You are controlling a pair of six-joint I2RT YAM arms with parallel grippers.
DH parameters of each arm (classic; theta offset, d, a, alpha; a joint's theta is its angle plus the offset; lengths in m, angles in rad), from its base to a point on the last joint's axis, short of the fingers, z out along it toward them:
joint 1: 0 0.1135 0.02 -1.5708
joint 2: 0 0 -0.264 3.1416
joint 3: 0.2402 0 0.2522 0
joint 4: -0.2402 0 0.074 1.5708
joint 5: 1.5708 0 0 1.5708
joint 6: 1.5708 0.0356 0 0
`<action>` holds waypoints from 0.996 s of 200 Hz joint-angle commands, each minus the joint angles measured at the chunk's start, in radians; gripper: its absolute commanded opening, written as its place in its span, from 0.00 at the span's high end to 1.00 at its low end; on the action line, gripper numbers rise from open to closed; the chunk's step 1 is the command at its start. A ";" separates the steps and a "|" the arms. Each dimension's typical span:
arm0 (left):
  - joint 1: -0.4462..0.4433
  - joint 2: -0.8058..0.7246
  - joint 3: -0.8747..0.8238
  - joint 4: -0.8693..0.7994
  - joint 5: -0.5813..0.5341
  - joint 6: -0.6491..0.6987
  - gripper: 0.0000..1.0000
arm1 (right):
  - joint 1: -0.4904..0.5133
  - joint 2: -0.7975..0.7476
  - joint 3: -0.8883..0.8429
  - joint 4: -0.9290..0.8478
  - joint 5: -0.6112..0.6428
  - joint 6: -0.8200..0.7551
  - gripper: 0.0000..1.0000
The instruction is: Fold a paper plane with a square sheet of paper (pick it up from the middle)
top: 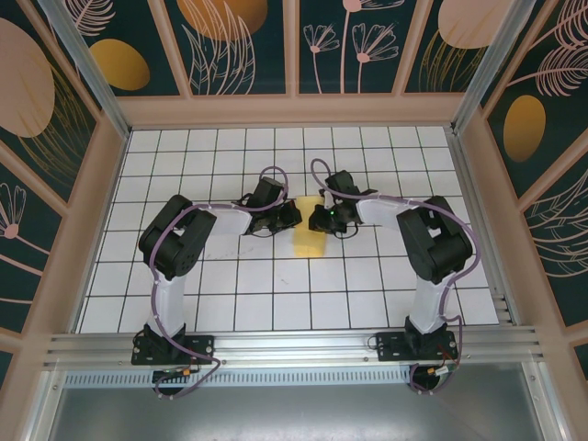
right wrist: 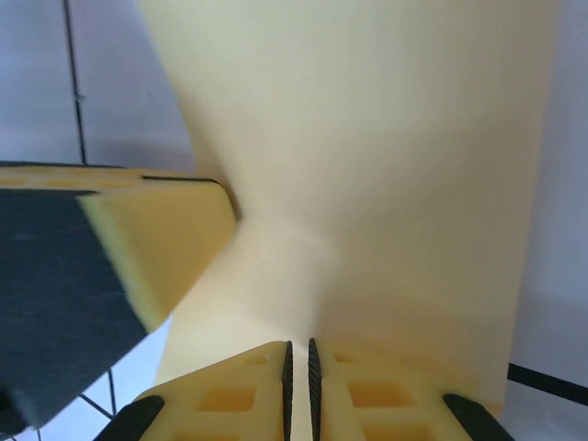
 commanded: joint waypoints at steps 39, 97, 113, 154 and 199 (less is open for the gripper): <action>-0.008 0.103 -0.028 -0.121 -0.085 0.028 1.00 | -0.009 0.061 0.087 -0.010 0.011 0.026 0.89; -0.008 0.103 -0.030 -0.128 -0.091 0.029 1.00 | -0.021 0.102 0.064 -0.021 0.055 0.004 0.90; -0.007 0.103 -0.030 -0.136 -0.100 0.031 1.00 | -0.036 0.078 0.022 -0.022 0.062 -0.005 0.90; -0.008 0.106 -0.029 -0.141 -0.102 0.034 1.00 | -0.083 -0.015 -0.073 -0.034 0.092 -0.018 0.89; -0.007 0.103 -0.027 -0.139 -0.099 0.035 1.00 | -0.088 -0.083 -0.079 0.005 0.067 -0.013 0.89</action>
